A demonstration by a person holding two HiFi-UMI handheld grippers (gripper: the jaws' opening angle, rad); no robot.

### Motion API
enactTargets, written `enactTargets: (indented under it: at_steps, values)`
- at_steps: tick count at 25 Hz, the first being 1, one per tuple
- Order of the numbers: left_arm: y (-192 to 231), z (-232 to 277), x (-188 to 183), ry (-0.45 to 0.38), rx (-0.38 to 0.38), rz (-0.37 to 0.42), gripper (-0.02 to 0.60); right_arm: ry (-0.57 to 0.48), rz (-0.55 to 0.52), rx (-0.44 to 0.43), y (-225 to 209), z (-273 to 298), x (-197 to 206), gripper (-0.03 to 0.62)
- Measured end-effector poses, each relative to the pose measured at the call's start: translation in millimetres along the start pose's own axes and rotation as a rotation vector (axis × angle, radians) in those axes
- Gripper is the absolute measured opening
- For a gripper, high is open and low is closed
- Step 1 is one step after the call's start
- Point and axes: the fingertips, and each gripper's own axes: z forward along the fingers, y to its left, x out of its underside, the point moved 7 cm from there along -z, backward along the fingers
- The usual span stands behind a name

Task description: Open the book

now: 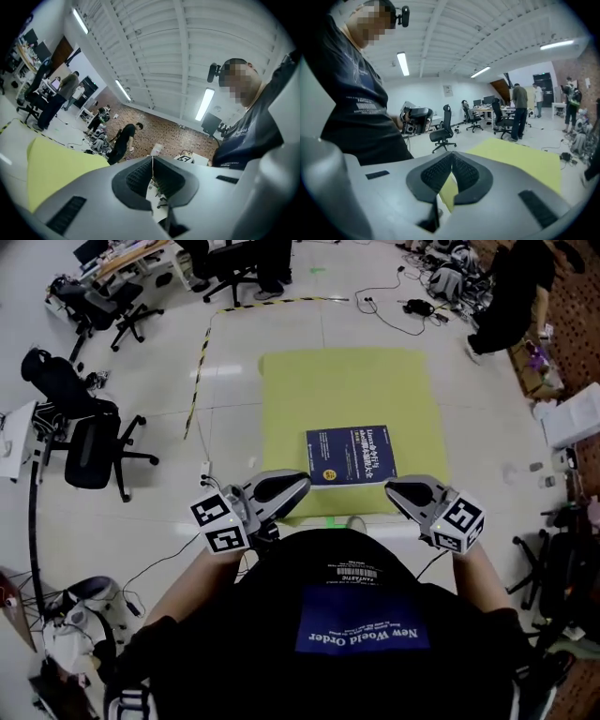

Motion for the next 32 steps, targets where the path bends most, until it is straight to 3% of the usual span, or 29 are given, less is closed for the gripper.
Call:
enactTargets:
  at_steps: [2, 3, 4, 8, 11, 14, 23, 27, 32]
  values:
    - [4.7, 14.8, -3.0, -0.011, -0.068, -0.001, 0.011, 0.059, -0.063, -0.067, -25.6, 11.5, 8.9, -0.014]
    - [6.1, 21.1, -4.0, -0.020, -0.103, -0.007, 0.011, 0.096, -0.091, -0.111, -35.8, 18.6, 14.9, 0.018]
    - [7.2, 26.6, -4.7, -0.031, -0.135, -0.014, 0.011, 0.140, -0.124, -0.157, -44.2, 26.3, 21.7, 0.094]
    - [12.2, 36.8, -2.4, -0.046, -0.241, -0.037, 0.011, 0.311, -0.310, -0.294, -61.0, 67.9, 58.1, 0.118]
    - [13.5, 32.8, 9.1, -0.020, -0.280, -0.059, 0.011, 0.422, -0.426, -0.331, -54.0, 97.1, 92.6, 0.132]
    - [24.0, 21.2, 20.2, -0.007, -0.281, -0.098, 0.011, 0.502, -0.509, -0.329, -42.7, 122.4, 120.3, 0.144]
    - [82.6, -5.7, 40.7, 0.027, -0.202, -0.174, 0.011, 0.628, -0.753, -0.167, -45.7, 175.1, 160.1, 0.201]
    - [92.6, -12.5, 47.1, 0.027, -0.199, -0.201, 0.011, 0.622, -0.832, -0.140, -47.6, 176.9, 162.8, 0.193]
    - [93.6, -21.5, 53.3, 0.016, -0.206, -0.221, 0.011, 0.630, -0.825, -0.160, -40.9, 174.9, 162.3, 0.136]
